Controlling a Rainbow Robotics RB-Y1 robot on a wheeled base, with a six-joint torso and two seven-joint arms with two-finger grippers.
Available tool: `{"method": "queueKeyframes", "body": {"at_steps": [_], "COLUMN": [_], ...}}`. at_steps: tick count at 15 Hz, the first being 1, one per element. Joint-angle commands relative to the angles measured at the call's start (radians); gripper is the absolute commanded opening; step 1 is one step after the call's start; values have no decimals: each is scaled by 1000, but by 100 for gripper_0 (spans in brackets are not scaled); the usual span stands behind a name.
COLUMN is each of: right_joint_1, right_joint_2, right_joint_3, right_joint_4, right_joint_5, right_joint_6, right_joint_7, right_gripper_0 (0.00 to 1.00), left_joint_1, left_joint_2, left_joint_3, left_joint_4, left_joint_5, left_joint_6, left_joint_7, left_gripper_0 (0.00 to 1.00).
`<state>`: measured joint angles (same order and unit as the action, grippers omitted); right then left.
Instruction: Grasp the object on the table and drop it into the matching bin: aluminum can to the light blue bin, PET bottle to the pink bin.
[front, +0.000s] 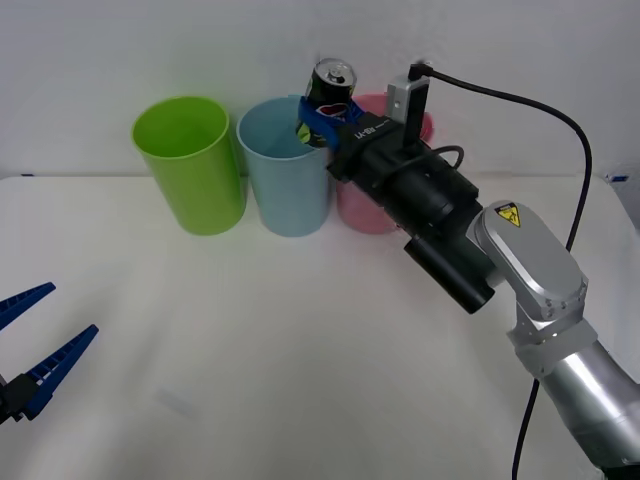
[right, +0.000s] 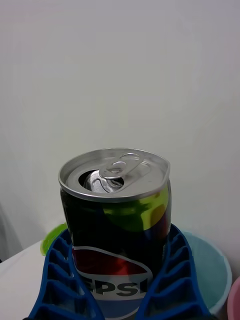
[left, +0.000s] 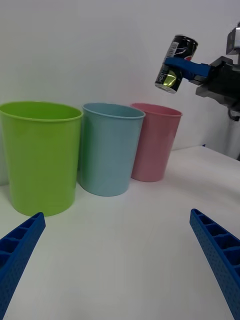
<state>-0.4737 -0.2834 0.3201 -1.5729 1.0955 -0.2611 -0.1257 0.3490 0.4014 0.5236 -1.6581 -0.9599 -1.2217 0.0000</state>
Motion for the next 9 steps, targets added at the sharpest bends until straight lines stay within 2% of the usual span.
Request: {"method": "queueKeyframes", "body": {"at_steps": [1, 2, 9], "right_joint_1": [-54, -72, -241], "right_joint_2": [58, 82, 196], "right_joint_3": [-30, -41, -76], "right_joint_4": [85, 122, 355], "right_joint_5": [66, 92, 144], "right_joint_6": [14, 23, 77], "right_joint_7": [-2, -3, 6], "right_gripper_0": [0, 0, 0], "left_joint_1": [0, 0, 0], "left_joint_2": [0, 0, 0], "left_joint_3": [0, 0, 0], "left_joint_4": [0, 0, 0], "left_joint_5": [0, 0, 0], "left_joint_6": [0, 0, 0], "left_joint_7": [0, 0, 0], "left_gripper_0": [100, 100, 100]}}
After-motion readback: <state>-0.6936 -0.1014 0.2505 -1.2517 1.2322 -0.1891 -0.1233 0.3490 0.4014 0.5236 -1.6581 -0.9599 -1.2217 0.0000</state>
